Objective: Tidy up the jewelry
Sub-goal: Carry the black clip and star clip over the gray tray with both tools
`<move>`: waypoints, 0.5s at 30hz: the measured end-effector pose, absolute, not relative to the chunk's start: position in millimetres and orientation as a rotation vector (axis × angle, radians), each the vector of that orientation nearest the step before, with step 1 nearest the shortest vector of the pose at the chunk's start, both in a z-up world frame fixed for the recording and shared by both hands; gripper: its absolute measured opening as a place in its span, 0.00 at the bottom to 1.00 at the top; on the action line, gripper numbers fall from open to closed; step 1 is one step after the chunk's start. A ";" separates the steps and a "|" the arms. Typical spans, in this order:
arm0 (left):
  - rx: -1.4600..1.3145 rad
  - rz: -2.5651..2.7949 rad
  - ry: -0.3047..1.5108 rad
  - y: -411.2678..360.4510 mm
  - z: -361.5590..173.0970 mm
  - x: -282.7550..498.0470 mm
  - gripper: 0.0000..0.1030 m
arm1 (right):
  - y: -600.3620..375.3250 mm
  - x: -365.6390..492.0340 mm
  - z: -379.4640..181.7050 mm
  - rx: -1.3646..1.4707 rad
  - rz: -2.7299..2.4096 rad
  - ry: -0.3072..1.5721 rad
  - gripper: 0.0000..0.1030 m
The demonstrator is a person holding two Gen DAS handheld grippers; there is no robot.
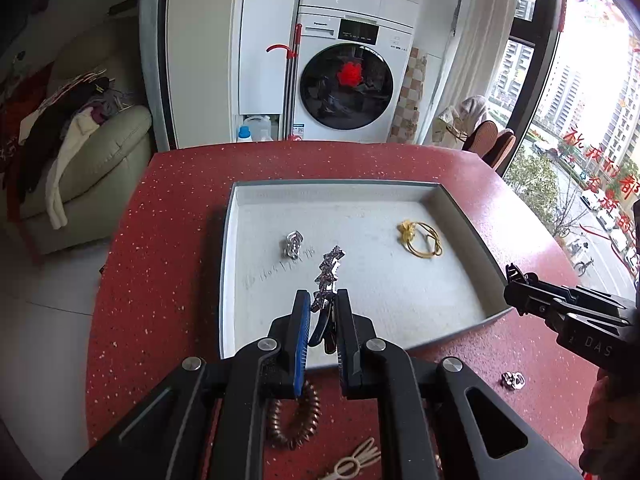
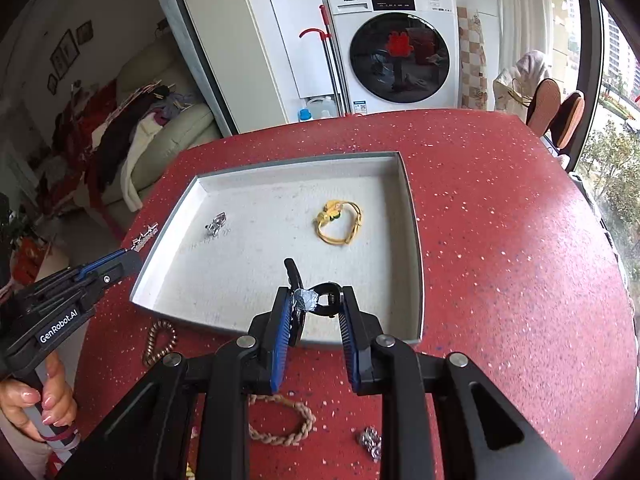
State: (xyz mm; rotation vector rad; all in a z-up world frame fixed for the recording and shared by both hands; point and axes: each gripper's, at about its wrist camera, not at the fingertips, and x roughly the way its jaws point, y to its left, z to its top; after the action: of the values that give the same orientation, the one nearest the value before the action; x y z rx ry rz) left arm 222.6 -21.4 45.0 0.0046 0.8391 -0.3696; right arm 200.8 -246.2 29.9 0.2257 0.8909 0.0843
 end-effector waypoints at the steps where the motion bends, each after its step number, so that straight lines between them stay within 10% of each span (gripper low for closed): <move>1: 0.003 -0.367 0.841 -21.9 44.6 228.3 0.30 | -246.1 208.2 29.7 0.227 0.085 0.893 0.25; 15: 0.056 -0.335 0.865 -63.1 24.4 302.0 0.30 | -260.2 279.5 0.4 0.267 0.045 0.939 0.25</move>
State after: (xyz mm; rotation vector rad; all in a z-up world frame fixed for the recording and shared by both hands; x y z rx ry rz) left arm 302.0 -63.1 24.4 0.0556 0.8653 -0.3350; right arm 279.5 -260.2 0.4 0.2668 0.9390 0.0455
